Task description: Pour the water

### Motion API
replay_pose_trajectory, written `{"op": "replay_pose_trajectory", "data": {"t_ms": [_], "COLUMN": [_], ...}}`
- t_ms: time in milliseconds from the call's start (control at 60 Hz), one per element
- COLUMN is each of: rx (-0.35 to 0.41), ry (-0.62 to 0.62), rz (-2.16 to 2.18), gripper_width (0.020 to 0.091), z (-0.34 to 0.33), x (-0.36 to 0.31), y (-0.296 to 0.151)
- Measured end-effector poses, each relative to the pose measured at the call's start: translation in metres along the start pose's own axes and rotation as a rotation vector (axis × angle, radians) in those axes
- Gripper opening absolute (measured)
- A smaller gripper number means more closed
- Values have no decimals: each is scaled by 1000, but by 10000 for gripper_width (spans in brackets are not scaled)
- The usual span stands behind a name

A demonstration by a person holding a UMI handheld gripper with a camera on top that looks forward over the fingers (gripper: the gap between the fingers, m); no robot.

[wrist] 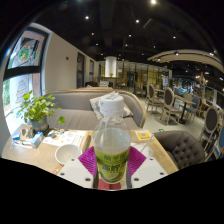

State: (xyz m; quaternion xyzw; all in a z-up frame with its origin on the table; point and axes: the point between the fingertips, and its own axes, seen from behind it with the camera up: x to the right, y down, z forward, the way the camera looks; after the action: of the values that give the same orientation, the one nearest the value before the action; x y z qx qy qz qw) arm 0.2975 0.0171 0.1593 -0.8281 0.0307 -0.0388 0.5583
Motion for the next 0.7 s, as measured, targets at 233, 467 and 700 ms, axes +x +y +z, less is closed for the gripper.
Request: {"op": "replay_pose_trajectory", "data": {"t_ms": [233, 467, 700], "rx": [-64, -61, -102], "ry": [-33, -32, -19], "rz": [18, 49, 59], "gripper_width": [373, 381, 552], "z": [30, 30, 29], "x": [-4, -9, -10], "y": [65, 80, 86]}}
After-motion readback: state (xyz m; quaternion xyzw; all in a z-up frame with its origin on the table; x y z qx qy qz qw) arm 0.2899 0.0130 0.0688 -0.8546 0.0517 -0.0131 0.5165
